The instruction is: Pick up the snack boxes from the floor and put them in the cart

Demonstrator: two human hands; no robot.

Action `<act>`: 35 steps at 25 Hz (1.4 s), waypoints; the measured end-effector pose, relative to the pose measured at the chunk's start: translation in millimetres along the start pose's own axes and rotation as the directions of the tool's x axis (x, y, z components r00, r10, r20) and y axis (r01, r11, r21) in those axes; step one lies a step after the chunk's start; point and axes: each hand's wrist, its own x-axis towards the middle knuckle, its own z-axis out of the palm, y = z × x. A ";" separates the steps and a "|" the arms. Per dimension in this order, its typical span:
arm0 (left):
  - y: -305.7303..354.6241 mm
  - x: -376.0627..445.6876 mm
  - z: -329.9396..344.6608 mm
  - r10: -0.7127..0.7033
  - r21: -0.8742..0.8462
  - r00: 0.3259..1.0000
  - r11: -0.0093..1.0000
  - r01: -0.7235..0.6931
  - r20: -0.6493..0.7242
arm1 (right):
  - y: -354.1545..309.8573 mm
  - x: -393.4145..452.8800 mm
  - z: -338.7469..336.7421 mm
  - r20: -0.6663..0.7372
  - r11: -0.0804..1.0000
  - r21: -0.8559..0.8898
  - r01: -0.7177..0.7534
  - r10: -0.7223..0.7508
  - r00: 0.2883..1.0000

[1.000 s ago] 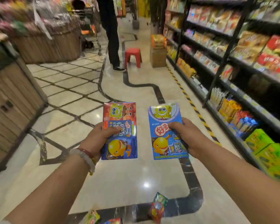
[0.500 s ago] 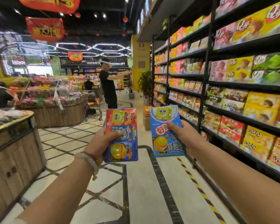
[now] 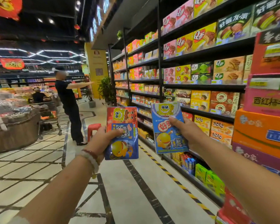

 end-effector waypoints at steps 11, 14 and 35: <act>44.1 -71.5 136.8 0.067 -0.129 0.887 0.992 -0.008 0.458 | -71.5 -206.6 -96.5 -0.467 0.988 -0.127 0.089 -0.139 0.873; 54.1 -107.1 183.1 0.081 -0.137 0.843 0.990 -0.009 0.532 | -91.8 -275.2 -117.0 -0.566 0.981 -0.161 0.110 -0.183 0.803; 100.9 -515.3 472.6 0.148 -0.213 0.278 0.952 0.220 0.949 | -163.9 -808.9 -172.1 -0.940 0.943 -0.327 -0.066 -0.317 0.124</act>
